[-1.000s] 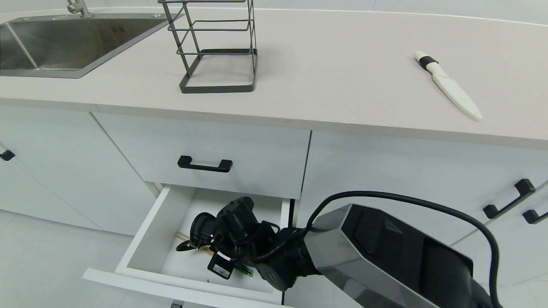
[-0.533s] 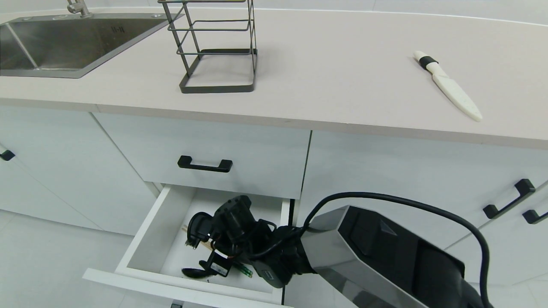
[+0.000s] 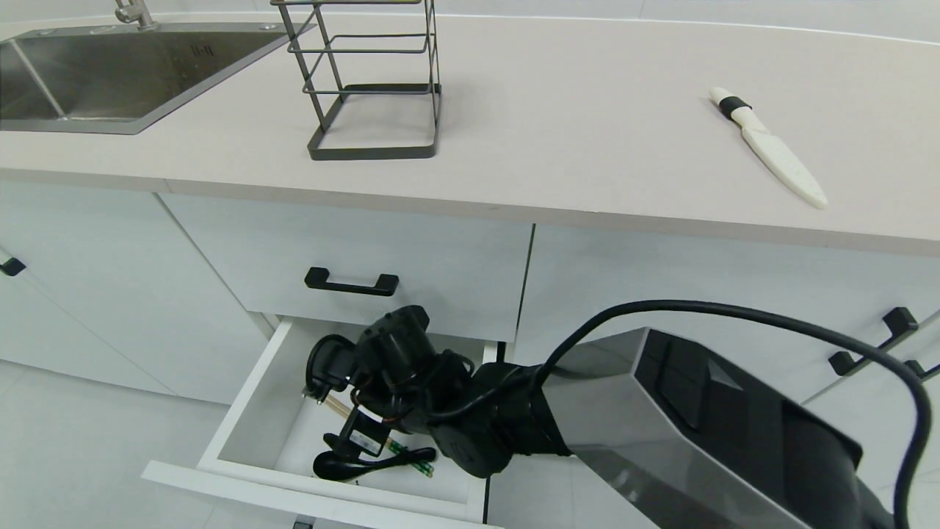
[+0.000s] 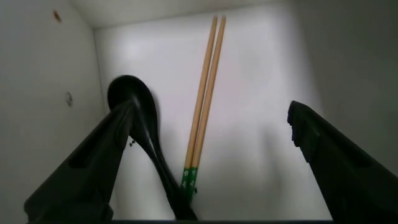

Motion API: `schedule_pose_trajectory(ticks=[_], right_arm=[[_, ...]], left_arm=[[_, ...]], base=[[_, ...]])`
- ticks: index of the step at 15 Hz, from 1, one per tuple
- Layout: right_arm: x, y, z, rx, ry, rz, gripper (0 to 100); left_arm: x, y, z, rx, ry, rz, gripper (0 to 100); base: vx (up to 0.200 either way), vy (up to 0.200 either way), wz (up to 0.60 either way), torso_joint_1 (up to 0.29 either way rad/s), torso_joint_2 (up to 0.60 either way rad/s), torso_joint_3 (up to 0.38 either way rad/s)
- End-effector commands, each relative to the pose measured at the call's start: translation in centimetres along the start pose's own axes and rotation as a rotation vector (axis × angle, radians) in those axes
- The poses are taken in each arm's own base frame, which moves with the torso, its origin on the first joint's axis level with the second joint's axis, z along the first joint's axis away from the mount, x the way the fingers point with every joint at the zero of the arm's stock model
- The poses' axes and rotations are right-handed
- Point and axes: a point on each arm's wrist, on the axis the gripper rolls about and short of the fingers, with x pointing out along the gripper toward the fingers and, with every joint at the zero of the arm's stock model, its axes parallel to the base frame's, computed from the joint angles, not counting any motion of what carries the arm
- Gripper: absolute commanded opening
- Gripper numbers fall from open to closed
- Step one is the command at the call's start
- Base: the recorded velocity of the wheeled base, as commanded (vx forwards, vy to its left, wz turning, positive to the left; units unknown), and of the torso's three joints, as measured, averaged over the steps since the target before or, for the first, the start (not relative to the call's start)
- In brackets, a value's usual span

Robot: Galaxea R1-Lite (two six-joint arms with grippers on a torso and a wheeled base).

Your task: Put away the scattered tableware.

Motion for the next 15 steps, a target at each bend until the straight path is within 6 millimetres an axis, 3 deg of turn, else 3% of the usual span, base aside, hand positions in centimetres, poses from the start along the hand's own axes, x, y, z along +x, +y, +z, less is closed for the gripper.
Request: schedule_pose_trajectory(ticks=[1, 6, 10, 15], right_arm=[[-3.2, -0.3, 3.9, -0.013, -0.093, -0.017, 100], [-8.2, 0.8, 6.1, -0.033, -0.127, 0.001, 100], [-11.7, 1.5, 5.2, -0.034, -0.085, 0.02, 100], [-15.4, 2.0, 2.4, -0.023, -0.028, -0.003, 100]], left_arm=[[0.0, 0.0, 0.0, 0.0, 0.001, 0.0, 100], [0.0, 0.0, 0.0, 0.0, 0.001, 0.0, 100], [0.0, 0.0, 0.0, 0.0, 0.001, 0.0, 100], [0.0, 0.0, 0.0, 0.0, 0.001, 0.0, 100]], base=[[0.0, 0.0, 0.0, 0.0, 0.0, 0.0], [0.0, 0.0, 0.0, 0.0, 0.0, 0.0], [0.0, 0.0, 0.0, 0.0, 0.0, 0.0], [0.0, 0.0, 0.0, 0.0, 0.0, 0.0]])
